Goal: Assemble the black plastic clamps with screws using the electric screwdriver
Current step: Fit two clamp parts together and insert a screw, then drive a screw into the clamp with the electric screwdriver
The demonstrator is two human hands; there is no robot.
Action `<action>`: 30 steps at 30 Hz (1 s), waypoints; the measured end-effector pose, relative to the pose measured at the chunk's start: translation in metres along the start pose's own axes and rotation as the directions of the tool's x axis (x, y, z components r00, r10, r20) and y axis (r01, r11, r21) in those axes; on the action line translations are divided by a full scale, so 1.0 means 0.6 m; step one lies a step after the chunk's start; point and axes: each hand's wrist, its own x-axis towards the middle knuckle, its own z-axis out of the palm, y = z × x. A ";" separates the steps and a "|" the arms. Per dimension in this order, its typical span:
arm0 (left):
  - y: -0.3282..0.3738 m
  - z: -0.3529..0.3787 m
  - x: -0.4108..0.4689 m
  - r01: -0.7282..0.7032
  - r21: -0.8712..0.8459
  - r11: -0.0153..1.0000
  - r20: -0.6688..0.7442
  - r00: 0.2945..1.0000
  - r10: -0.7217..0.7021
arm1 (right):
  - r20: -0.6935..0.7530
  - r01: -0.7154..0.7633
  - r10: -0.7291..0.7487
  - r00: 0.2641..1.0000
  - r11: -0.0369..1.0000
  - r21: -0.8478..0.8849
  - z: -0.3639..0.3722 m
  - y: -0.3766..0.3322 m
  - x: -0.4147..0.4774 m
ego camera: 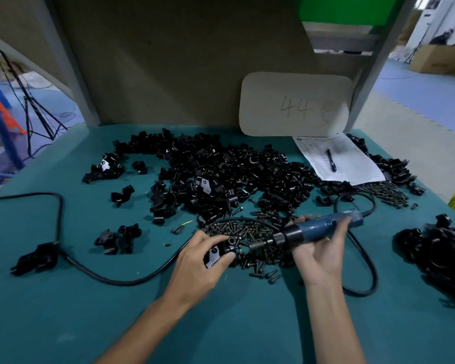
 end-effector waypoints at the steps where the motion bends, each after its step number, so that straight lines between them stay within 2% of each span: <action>1: 0.001 -0.001 0.000 0.003 -0.004 1.000 -0.003 1.000 -0.003 | -0.007 0.006 -0.006 1.000 1.000 0.014 -0.001 0.000 0.005; 11: -0.006 0.001 0.001 0.059 -0.005 0.998 0.011 0.998 -0.059 | 0.021 0.010 -0.011 1.000 1.000 0.023 -0.003 0.027 0.006; 19: -0.006 0.000 0.001 0.120 -0.098 0.988 0.048 0.992 -0.115 | 0.048 -0.018 0.022 0.999 0.996 -0.085 -0.007 0.019 0.003; 26: -0.006 0.000 -0.003 0.059 -0.005 0.998 0.023 0.998 -0.059 | 0.005 -0.010 0.012 1.000 0.970 -0.244 -0.006 0.017 0.004; 30: -0.005 0.001 -0.005 0.029 0.010 1.000 0.037 0.999 -0.029 | -0.034 -0.009 0.001 0.999 0.974 -0.226 -0.007 0.016 0.002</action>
